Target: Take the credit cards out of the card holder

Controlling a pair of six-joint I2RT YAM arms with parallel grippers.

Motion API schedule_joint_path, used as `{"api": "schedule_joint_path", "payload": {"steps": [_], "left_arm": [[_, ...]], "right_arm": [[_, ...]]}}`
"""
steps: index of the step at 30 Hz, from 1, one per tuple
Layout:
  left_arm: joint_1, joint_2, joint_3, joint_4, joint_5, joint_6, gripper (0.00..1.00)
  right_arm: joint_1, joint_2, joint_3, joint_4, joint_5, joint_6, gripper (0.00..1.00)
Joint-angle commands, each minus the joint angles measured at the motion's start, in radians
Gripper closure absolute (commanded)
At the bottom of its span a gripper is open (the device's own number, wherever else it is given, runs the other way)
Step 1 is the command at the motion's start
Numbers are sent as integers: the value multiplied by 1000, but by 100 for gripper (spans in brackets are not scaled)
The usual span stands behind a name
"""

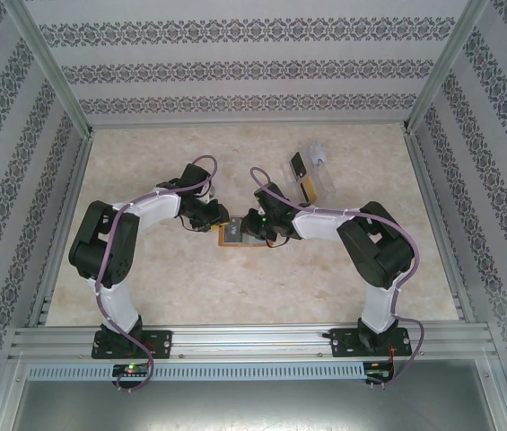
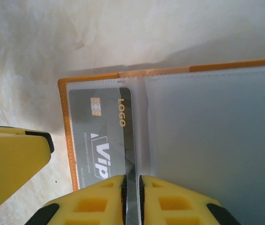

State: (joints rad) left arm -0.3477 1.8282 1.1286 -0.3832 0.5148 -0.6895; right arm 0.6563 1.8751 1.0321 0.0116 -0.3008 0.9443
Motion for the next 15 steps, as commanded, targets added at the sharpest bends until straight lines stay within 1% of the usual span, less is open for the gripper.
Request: {"api": "schedule_joint_path", "payload": {"steps": [1, 5, 10, 15], "left_arm": [[-10, 15, 13, 24, 11, 4, 74], [-11, 27, 7, 28, 22, 4, 79], [-10, 38, 3, 26, 12, 9, 83], [-11, 67, -3, 17, -26, -4, 88]], "right_arm": [[-6, 20, 20, -5, 8, 0, 82], [-5, 25, 23, -10, 13, -4, 82], [-7, 32, 25, -15, 19, -9, 82], [-7, 36, 23, -15, 14, -13, 82]]}}
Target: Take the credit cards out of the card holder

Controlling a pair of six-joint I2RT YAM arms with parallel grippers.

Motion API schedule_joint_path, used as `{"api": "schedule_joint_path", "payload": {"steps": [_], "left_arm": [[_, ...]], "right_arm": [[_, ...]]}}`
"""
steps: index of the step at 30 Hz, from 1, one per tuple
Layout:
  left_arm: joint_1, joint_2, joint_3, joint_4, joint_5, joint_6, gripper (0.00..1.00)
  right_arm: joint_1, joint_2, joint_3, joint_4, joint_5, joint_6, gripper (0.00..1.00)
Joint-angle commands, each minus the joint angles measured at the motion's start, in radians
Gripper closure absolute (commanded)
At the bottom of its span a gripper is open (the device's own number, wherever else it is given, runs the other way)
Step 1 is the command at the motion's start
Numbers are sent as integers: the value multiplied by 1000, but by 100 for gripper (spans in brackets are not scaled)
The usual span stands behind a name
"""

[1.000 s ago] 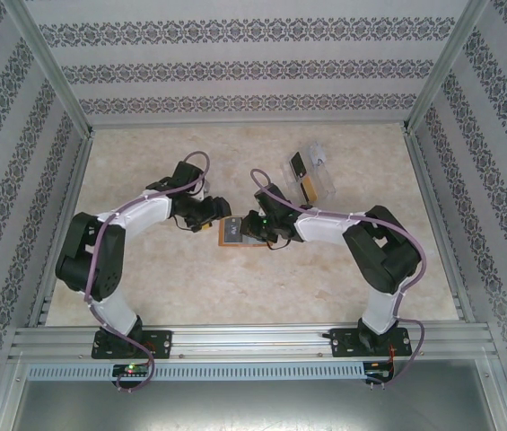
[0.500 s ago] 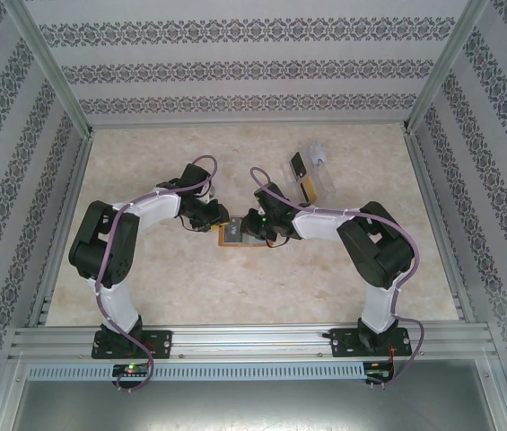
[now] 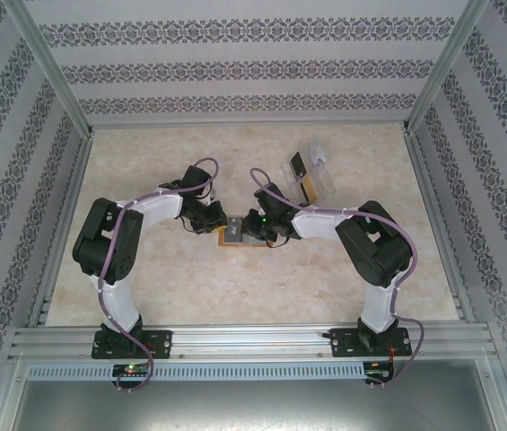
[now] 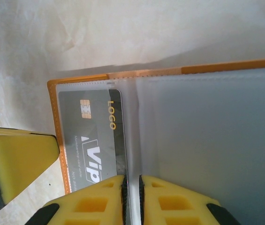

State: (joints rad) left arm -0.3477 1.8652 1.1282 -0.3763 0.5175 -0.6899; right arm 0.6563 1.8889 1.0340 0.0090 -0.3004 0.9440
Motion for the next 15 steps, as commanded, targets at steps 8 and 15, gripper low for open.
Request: {"api": "schedule_joint_path", "payload": {"steps": [8, 15], "left_arm": [[-14, 41, -22, 14, -42, -10, 90], [-18, 53, -30, 21, -39, -10, 90]], "right_arm": [[-11, 33, 25, 8, -24, -16, 82], [-21, 32, 4, 69, -74, -1, 81]]}}
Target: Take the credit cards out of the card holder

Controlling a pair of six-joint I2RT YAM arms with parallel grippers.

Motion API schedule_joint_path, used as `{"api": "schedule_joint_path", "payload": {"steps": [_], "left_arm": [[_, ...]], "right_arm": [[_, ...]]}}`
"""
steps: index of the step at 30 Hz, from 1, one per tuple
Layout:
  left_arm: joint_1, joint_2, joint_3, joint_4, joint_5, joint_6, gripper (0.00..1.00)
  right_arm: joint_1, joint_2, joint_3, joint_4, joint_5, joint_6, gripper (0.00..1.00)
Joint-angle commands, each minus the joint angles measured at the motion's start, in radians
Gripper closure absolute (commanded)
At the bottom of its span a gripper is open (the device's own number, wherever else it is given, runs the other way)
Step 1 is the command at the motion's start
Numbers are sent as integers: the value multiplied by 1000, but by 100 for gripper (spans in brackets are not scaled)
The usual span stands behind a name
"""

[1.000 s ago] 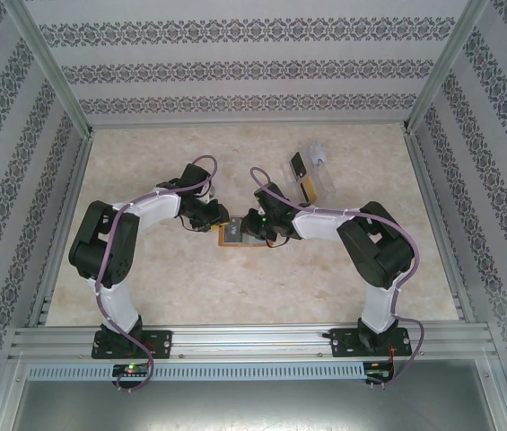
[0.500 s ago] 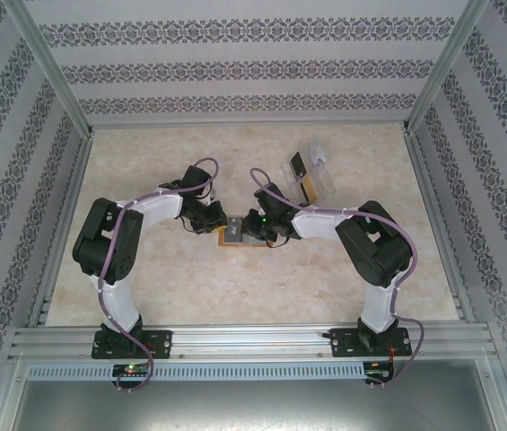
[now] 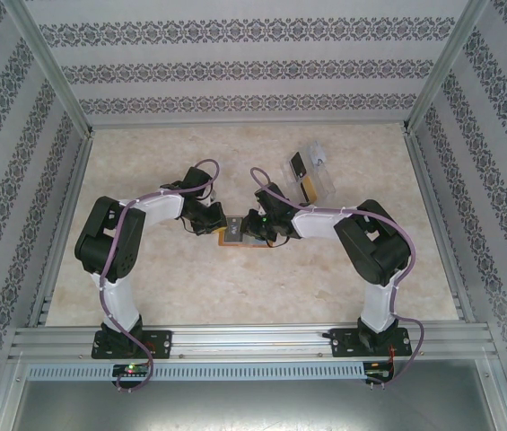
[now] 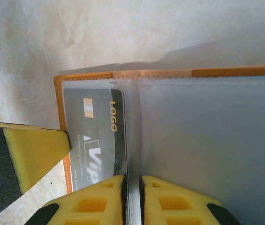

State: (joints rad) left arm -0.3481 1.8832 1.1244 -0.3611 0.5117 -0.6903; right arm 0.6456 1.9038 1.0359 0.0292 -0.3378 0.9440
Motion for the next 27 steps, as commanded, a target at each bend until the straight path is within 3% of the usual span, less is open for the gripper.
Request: {"api": "schedule_joint_path", "payload": {"steps": [1, 18, 27], "left_arm": [[-17, 37, -29, 7, -34, -10, 90], [-18, 37, -35, 11, -36, -7, 93], [-17, 38, -45, 30, -24, -15, 93]], "right_arm": [[-13, 17, -2, 56, -39, 0, 81], [-20, 37, -10, 42, -30, 1, 87], [-15, 52, -5, 91, -82, 0, 85]]}}
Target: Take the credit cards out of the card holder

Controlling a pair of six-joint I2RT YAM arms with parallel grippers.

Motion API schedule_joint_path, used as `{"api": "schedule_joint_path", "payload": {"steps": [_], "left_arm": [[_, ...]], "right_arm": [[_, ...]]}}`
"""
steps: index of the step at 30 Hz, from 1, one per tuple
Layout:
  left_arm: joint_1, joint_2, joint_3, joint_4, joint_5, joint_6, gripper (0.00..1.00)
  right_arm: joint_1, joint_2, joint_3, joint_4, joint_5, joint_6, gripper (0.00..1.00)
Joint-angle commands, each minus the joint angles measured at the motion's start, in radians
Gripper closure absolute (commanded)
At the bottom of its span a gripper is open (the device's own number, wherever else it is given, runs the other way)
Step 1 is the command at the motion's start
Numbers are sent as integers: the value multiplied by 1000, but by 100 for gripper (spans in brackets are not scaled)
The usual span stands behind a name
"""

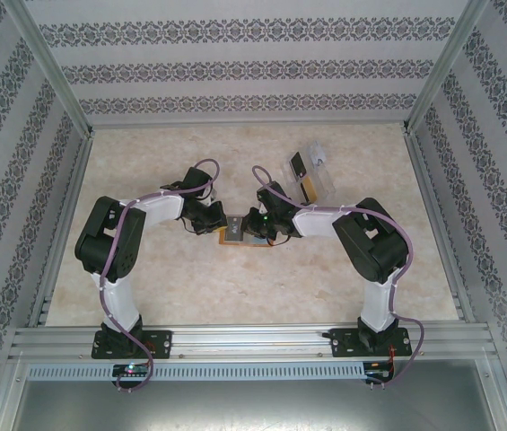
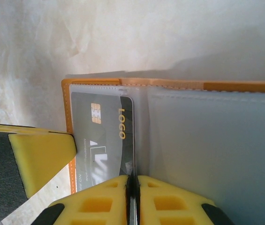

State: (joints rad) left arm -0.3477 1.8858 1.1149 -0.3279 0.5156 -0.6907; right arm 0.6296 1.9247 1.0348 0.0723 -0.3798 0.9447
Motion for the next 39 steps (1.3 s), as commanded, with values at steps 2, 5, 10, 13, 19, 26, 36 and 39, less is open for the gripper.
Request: {"api": "schedule_joint_path", "payload": {"steps": [2, 5, 10, 13, 19, 26, 36, 39], "left_arm": [[-17, 34, -36, -5, -26, -14, 94], [-18, 32, -37, -3, -26, -17, 93], [-19, 28, -41, 2, -22, -18, 94], [-19, 25, -38, -2, -20, -16, 94], [-19, 8, -23, -24, -37, 1, 90], [-20, -2, -8, -56, -63, 22, 83], [-19, 7, -10, -48, -54, 19, 86], [-20, 13, -11, -45, -50, 20, 87]], "right_arm": [[2, 30, -6, 61, -49, 2, 85], [2, 28, -7, 72, -56, 0, 85], [3, 18, -15, 105, -77, -3, 87], [3, 5, -22, 116, -77, -10, 92], [-6, -45, -64, 112, -14, -22, 100], [-24, -111, -122, 87, 42, -39, 100], [-17, -67, -96, 113, -24, -11, 87], [-18, -51, -83, 107, -26, -7, 84]]}}
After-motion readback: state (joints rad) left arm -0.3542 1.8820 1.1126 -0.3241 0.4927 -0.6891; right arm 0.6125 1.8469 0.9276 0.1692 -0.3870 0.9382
